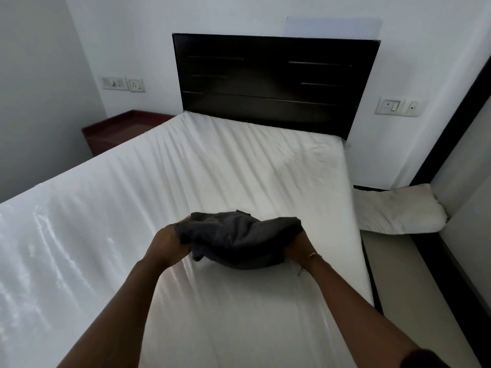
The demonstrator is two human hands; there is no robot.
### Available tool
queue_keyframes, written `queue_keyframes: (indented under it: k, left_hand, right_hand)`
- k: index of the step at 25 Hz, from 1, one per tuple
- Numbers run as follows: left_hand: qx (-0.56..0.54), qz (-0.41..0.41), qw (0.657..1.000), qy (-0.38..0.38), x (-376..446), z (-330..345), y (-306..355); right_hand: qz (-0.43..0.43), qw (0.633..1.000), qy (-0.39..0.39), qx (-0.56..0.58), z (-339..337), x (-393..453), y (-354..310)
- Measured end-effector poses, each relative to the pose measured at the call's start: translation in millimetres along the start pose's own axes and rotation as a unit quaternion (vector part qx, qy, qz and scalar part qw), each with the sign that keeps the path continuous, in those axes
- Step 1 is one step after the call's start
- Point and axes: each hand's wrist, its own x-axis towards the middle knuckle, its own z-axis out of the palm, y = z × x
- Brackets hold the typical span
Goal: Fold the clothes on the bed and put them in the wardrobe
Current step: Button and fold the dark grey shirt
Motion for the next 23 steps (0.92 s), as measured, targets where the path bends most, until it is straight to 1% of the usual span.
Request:
queue_keyframes:
  k: [1, 2, 3, 4, 6, 7, 8, 9, 11, 14, 16, 18, 19, 21, 22, 23]
  left_hand:
    - [-0.033, -0.034, 0.999, 0.016, -3.3, -3.1, 12.9]
    - [-0.071, -0.047, 0.996, 0.036, -4.5, -6.0, 27.3]
    - [-0.125, -0.057, 0.989, 0.052, -4.3, -11.3, 44.3]
    - [-0.192, -0.072, 0.976, 0.069, 0.1, -18.6, 62.5]
    - [-0.308, -0.111, 0.939, 0.105, 24.0, -31.4, 89.4]
    - [-0.34, -0.132, 0.924, 0.11, 40.8, -37.0, 102.1]
    - [-0.36, -0.147, 0.916, 0.102, 56.5, -40.5, 112.8]
    - [-0.373, -0.157, 0.911, 0.084, 71.8, -41.4, 124.9]
    - [-0.407, -0.182, 0.894, 0.04, 99.6, -38.1, 151.8]
    - [-0.429, -0.245, 0.869, -0.015, 117.4, -36.2, 189.3]
    - [-0.433, -0.298, 0.849, -0.057, 115.6, -51.3, 222.1]
    - [-0.444, -0.319, 0.832, -0.091, 107.9, -77.6, 253.4]
    - [-0.455, -0.319, 0.826, -0.096, 104.6, -95.0, 269.3]
    - [-0.49, -0.319, 0.808, -0.072, 96.7, -135.5, 297.5]
    - [-0.513, -0.32, 0.795, -0.042, 90.1, -156.5, 306.8]
    - [-0.546, -0.322, 0.773, -0.001, 80.6, -177.0, 311.4]
  right_hand:
    - [0.026, 1.0, -0.016, -0.001, -3.9, 8.7, -2.8]
    - [0.052, 0.997, -0.019, 0.046, -12.2, 14.7, -8.2]
    - [0.077, 0.99, -0.005, 0.121, -31.0, 15.3, -19.2]
    - [0.098, 0.974, 0.018, 0.204, -53.1, 17.2, -27.7]
    - [0.136, 0.922, 0.055, 0.359, -92.9, 28.0, -33.9]
    - [0.148, 0.896, 0.056, 0.415, -112.1, 37.9, -32.6]
    - [0.15, 0.875, 0.04, 0.459, -128.8, 47.9, -28.4]
    - [0.143, 0.862, 0.02, 0.487, -145.9, 56.3, -24.4]
    - [0.126, 0.855, 0.002, 0.504, -173.2, 70.6, -8.3]
    - [0.139, 0.864, -0.01, 0.484, -203.4, 73.5, 12.8]
    - [0.154, 0.862, -0.039, 0.482, -226.4, 64.4, 25.0]
    - [0.166, 0.851, -0.062, 0.494, -253.7, 56.8, 27.6]
    - [0.17, 0.843, -0.074, 0.505, -274.2, 55.5, 24.9]
    - [0.174, 0.828, -0.098, 0.524, -318.8, 62.9, 12.0]
    - [0.174, 0.819, -0.11, 0.535, -339.2, 71.3, 2.5]
    - [0.171, 0.811, -0.126, 0.545, -357.5, 80.8, -10.5]
